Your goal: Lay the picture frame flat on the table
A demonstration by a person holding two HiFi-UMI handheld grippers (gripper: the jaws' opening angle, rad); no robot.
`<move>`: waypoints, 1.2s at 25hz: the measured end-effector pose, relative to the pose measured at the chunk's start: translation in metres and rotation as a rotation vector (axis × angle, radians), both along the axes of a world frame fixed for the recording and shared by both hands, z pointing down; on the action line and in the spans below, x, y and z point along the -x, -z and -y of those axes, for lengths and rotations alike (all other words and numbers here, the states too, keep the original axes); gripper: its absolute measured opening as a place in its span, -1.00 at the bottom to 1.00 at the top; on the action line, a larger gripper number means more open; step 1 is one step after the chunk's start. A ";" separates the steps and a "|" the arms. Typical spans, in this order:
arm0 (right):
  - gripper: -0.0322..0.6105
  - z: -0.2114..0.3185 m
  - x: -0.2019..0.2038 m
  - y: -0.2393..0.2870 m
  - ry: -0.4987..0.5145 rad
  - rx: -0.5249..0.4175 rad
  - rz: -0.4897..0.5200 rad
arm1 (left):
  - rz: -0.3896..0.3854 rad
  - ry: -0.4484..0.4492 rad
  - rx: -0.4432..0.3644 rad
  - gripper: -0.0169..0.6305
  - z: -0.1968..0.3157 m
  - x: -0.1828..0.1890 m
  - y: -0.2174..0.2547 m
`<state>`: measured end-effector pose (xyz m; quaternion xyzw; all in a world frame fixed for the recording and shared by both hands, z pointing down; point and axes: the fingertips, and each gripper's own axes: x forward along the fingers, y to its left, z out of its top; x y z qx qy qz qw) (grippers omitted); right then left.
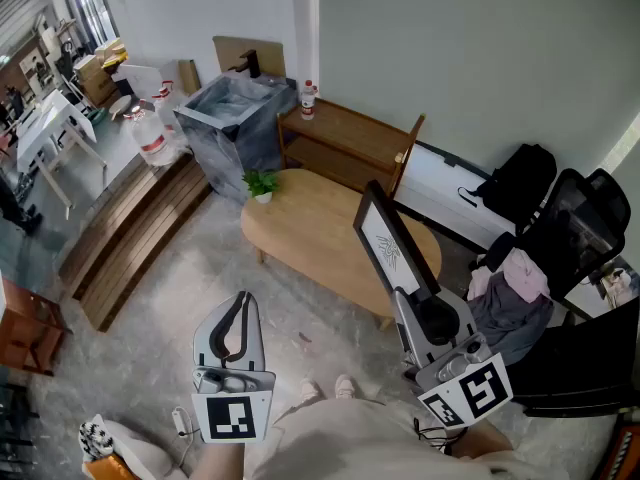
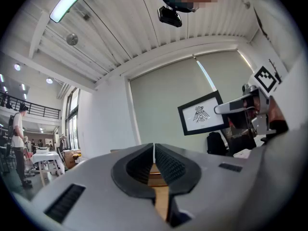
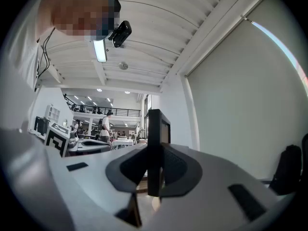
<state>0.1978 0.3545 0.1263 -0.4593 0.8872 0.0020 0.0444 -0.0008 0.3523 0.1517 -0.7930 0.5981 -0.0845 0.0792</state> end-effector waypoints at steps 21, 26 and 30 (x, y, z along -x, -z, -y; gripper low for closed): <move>-0.76 0.020 -0.027 -0.022 0.101 0.034 0.015 | 0.022 0.031 0.022 -0.91 0.009 -0.045 -0.021; -0.76 0.025 -0.028 -0.025 0.126 0.034 0.002 | 0.034 0.058 0.026 -0.90 0.007 -0.048 -0.022; -0.76 0.031 -0.024 -0.024 0.150 0.019 0.003 | 0.040 0.061 0.015 -0.91 0.013 -0.046 -0.024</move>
